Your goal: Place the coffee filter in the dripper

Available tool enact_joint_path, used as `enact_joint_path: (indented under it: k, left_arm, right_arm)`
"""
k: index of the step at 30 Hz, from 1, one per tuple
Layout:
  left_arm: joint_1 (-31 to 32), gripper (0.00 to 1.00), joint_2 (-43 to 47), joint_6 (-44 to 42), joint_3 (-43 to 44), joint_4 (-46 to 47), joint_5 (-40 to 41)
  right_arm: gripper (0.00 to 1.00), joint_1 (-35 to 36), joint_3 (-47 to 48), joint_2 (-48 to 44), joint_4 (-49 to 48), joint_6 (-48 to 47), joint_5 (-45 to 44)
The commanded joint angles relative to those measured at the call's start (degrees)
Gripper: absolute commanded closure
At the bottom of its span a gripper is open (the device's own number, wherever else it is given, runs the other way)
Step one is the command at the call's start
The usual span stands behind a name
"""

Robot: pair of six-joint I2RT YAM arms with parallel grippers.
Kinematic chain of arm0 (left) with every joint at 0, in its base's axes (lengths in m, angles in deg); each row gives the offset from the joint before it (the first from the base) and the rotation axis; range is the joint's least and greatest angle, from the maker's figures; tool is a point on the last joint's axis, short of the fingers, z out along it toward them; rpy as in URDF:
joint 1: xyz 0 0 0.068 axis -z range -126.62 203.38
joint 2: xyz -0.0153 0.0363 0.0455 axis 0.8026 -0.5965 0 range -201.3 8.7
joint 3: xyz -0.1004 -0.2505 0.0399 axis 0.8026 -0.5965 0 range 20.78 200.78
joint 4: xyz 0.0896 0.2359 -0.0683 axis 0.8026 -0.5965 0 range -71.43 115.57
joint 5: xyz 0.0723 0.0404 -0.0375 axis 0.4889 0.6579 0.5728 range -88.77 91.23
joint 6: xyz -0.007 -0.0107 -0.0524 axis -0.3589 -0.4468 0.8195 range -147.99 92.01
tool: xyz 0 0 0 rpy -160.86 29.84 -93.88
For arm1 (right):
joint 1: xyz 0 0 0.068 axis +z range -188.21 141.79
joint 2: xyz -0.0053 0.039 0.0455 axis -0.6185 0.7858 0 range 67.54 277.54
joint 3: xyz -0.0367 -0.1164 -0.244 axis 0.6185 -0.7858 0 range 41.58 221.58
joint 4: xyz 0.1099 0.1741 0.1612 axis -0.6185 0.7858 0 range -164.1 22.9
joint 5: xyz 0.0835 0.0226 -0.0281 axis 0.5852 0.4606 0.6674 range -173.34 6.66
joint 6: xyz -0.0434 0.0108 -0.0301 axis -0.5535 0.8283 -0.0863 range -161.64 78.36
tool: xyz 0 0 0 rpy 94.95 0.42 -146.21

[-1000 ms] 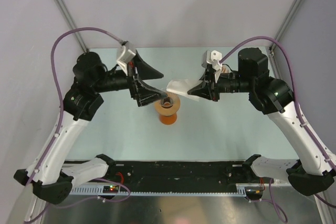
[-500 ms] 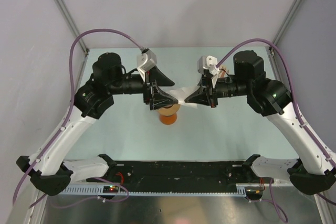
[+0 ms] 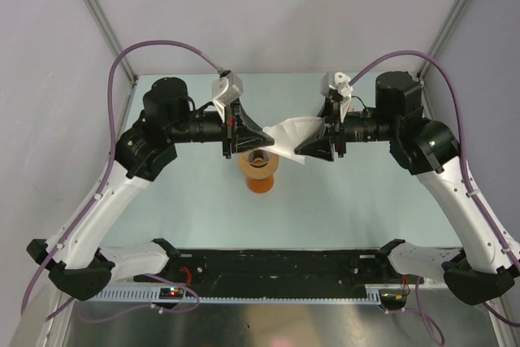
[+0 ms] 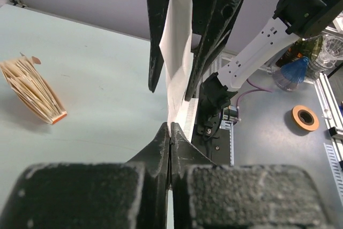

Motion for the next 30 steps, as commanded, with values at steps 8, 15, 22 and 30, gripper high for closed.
enact_joint_path:
  k: [8,15,22,30]
  left_arm:
    - [-1.2,1.0,-0.1,3.5,1.6,3.1,-1.3]
    - [-1.6,1.0,0.4,3.9,0.9,3.6,-0.3]
    - [-2.0,1.0,0.5,5.6,1.3,5.9,1.8]
    - [-1.8,0.98,0.8,6.0,0.2,8.0,-0.4]
  right_arm:
    - [0.83,-5.0,-2.5,-3.6,-11.7,14.5,6.9]
    - [0.84,-7.8,-2.8,-3.6,-13.2,17.4,9.0]
    - [0.44,-6.5,-5.6,-4.1,-14.1,18.6,5.6]
    - [0.85,-3.7,-7.0,-3.5,-15.9,16.3,3.4]
